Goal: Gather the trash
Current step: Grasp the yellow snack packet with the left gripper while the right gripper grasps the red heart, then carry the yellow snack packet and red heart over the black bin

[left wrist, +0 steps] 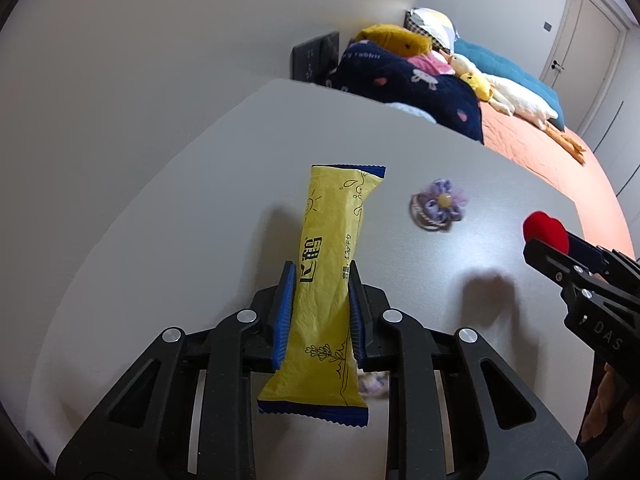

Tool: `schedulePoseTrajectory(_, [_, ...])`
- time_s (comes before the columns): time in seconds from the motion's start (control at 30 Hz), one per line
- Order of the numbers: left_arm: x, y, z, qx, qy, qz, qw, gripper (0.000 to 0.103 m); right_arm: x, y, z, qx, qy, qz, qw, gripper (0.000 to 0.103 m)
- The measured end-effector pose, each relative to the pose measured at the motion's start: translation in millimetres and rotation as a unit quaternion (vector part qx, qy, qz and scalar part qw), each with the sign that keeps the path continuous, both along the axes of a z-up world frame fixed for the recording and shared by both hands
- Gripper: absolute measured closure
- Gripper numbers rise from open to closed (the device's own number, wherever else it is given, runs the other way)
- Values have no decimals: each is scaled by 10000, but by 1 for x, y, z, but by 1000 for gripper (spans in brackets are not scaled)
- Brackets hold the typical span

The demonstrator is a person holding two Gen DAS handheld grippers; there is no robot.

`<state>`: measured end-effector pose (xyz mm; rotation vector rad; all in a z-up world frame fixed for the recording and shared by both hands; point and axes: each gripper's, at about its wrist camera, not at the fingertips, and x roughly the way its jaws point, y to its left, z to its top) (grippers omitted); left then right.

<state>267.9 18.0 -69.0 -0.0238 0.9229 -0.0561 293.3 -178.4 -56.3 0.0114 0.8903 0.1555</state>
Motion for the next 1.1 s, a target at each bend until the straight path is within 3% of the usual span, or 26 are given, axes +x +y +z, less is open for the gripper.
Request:
schedulePoseTrajectory(0.6, [-72,-49,64,-14,-487,-286,9984,82,-84,-53,44,205,-302,-188,9992,54])
schedulePoseTrajectory(1.1, [-128,-91,80,-5,-572,-585,9966,82,-155,-95,64,338,-457,-373,9977,54])
